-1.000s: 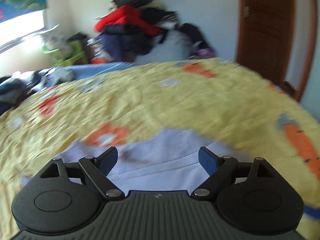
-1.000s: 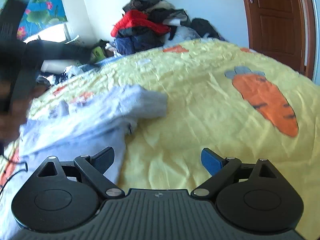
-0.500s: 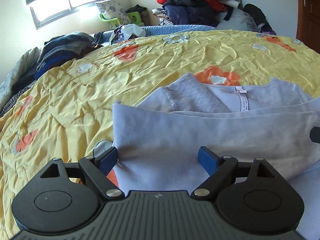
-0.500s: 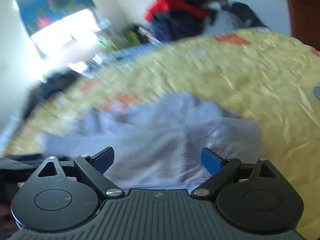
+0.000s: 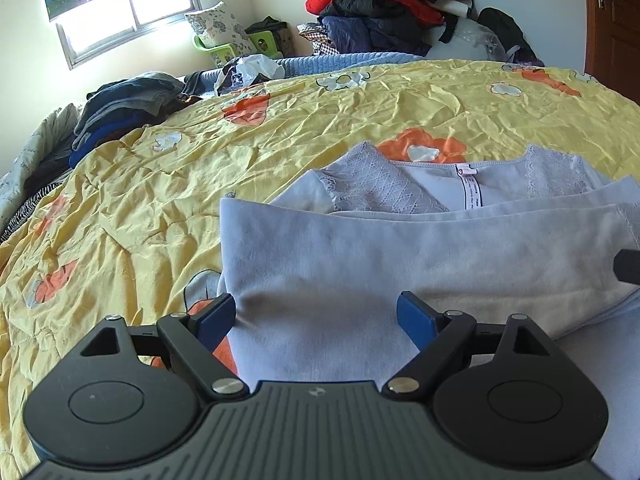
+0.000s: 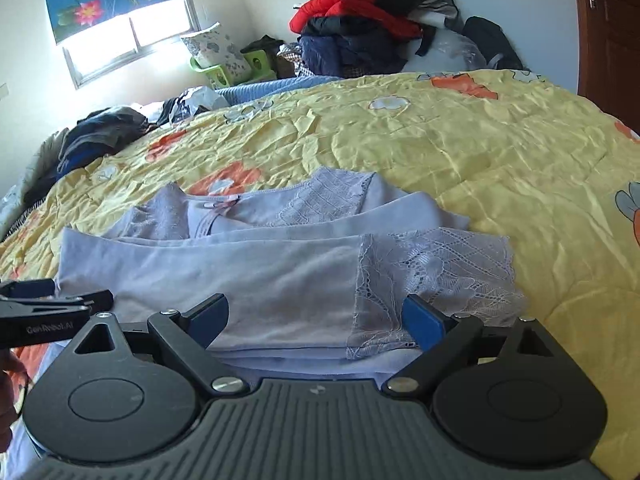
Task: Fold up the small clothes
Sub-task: 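Release the sleeve onto the folded sweater and lift both grippers, then move both grippers to the sweater hem, then grasp the sweater hem with the left gripper while the right gripper grasps it too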
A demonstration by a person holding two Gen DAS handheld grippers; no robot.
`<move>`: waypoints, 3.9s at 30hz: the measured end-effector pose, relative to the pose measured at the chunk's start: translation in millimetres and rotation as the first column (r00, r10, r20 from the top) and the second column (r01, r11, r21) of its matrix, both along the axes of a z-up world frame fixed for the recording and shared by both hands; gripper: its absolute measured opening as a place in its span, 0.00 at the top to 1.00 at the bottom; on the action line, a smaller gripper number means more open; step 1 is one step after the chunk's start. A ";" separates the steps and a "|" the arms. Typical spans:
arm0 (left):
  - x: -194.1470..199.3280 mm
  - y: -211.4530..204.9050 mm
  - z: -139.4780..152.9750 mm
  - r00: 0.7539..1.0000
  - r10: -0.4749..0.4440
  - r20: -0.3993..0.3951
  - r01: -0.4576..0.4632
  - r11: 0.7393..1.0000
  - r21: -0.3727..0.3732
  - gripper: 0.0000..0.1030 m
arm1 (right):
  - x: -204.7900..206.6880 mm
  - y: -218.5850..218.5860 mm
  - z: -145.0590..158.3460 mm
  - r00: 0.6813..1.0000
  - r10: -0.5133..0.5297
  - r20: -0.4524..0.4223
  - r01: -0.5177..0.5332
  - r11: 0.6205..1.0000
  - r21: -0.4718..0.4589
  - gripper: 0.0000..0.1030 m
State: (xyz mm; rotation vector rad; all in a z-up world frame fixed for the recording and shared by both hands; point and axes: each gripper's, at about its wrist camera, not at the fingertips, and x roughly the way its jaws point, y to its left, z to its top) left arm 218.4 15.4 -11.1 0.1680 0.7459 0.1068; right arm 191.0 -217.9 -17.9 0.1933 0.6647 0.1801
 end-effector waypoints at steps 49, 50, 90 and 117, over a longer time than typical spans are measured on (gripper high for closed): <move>-199.5 89.0 -28.9 0.980 0.162 0.120 -0.131 0.965 -0.229 0.05 | -184.6 33.3 -17.6 0.993 0.100 0.069 -0.097 0.994 -0.050 0.05; -200.3 89.7 -29.0 0.979 0.161 0.123 -0.129 0.963 -0.236 0.05 | -185.1 32.7 -17.5 0.992 0.100 0.074 -0.097 0.994 -0.047 0.05; -286.8 123.3 -27.9 0.886 -0.452 0.101 0.419 0.688 -0.593 0.04 | -281.9 -63.6 -18.3 0.927 0.372 0.039 -0.373 0.911 0.174 0.00; -278.8 127.0 -36.3 0.907 -0.399 0.134 0.383 0.651 -0.655 0.50 | -284.7 -75.9 -45.1 0.905 0.425 -0.028 -0.351 0.780 0.518 0.84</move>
